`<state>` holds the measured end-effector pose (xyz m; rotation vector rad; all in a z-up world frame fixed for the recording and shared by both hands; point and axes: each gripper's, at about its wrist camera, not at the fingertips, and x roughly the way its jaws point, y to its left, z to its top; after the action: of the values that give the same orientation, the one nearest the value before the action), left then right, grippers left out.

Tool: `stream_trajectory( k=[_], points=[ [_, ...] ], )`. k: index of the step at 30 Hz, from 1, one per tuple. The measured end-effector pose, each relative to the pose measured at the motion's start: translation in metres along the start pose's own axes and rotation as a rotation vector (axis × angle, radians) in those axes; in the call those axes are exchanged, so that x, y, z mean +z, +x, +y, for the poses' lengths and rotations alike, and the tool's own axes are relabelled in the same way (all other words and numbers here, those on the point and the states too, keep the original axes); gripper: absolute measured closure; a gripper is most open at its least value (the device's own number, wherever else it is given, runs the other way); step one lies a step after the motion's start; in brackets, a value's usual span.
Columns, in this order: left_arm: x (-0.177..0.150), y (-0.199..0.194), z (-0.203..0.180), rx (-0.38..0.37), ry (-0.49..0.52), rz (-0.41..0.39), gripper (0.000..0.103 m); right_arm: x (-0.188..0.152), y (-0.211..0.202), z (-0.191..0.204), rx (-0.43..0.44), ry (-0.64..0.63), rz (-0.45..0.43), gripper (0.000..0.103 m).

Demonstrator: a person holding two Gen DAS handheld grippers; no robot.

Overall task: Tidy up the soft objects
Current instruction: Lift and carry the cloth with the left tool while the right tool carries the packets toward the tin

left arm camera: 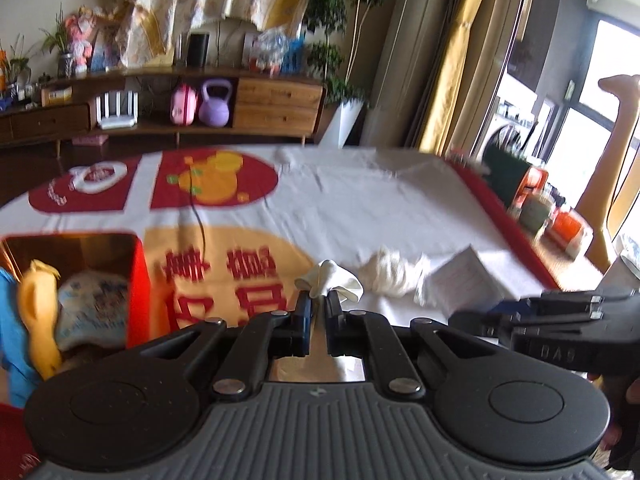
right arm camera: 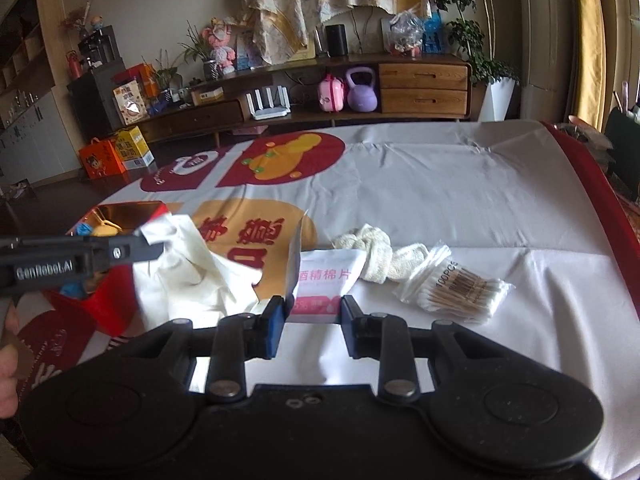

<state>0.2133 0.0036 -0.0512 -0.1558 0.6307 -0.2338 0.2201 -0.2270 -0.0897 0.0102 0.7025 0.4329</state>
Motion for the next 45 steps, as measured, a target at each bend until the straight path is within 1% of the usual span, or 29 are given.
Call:
stream_trajectory(
  k=[3,5,8,11,15,17,18,19,20,21,22,23,24,25,27,32,35,39,42,45],
  points=[
    [0.014,-0.019,0.002,0.000,0.009,-0.050,0.096,0.005,-0.010,0.007,0.017,-0.014,-0.014,0.073],
    [0.022,-0.031,0.002,0.015,0.022,-0.075,0.096,0.008,-0.015,0.012,0.029,-0.022,-0.019,0.073],
    [0.031,-0.041,0.004,0.028,0.041,-0.090,0.096,0.013,-0.021,0.021,0.037,-0.049,-0.029,0.073],
    [0.027,-0.035,0.006,0.006,0.051,-0.042,0.096,0.016,-0.024,0.023,0.040,-0.052,-0.040,0.073],
    [0.003,-0.009,0.007,-0.011,0.029,0.073,0.095,0.011,-0.021,0.019,0.037,-0.042,-0.030,0.073],
    [-0.008,0.002,0.004,-0.010,0.041,0.109,0.095,0.007,-0.018,0.015,0.036,-0.029,-0.017,0.073],
    [-0.013,0.007,0.004,-0.016,0.041,0.124,0.094,0.006,-0.016,0.014,0.037,-0.026,-0.012,0.073],
    [-0.017,0.012,0.003,-0.017,0.039,0.138,0.090,0.004,-0.014,0.012,0.037,-0.026,-0.007,0.073],
    [-0.021,0.016,0.002,-0.015,0.038,0.152,0.086,0.004,-0.013,0.011,0.036,-0.026,-0.004,0.073],
    [-0.025,0.020,0.001,-0.011,0.038,0.161,0.071,0.003,-0.011,0.009,0.037,-0.024,-0.001,0.073],
    [-0.028,0.024,0.001,-0.006,0.039,0.166,0.037,0.003,-0.010,0.007,0.039,-0.023,0.002,0.073],
    [-0.031,0.028,0.000,-0.002,0.039,0.171,0.017,0.003,-0.009,0.006,0.040,-0.021,0.004,0.073],
    [-0.034,0.029,0.000,0.000,0.037,0.169,0.000,0.002,-0.008,0.005,0.041,-0.019,0.005,0.073],
    [-0.036,0.031,-0.001,-0.005,0.037,0.169,0.000,0.001,-0.008,0.004,0.041,-0.018,0.006,0.073],
    [-0.041,0.042,-0.003,-0.013,0.042,0.206,0.000,-0.001,-0.005,0.001,0.042,-0.014,0.013,0.073],
    [-0.055,0.066,-0.011,0.034,0.103,0.262,0.000,-0.005,-0.001,-0.004,0.044,-0.003,0.026,0.073],
    [-0.061,0.076,-0.015,0.077,0.152,0.271,0.000,-0.006,0.001,-0.006,0.045,0.002,0.032,0.073],
    [-0.067,0.085,-0.016,0.098,0.185,0.287,0.000,-0.006,0.003,-0.008,0.045,0.004,0.037,0.073],
    [-0.069,0.090,-0.014,0.124,0.177,0.290,0.000,-0.006,0.005,-0.009,0.045,0.004,0.040,0.073],
    [-0.068,0.091,-0.010,0.133,0.160,0.279,0.001,-0.006,0.006,-0.009,0.043,0.004,0.042,0.073]
  ],
)
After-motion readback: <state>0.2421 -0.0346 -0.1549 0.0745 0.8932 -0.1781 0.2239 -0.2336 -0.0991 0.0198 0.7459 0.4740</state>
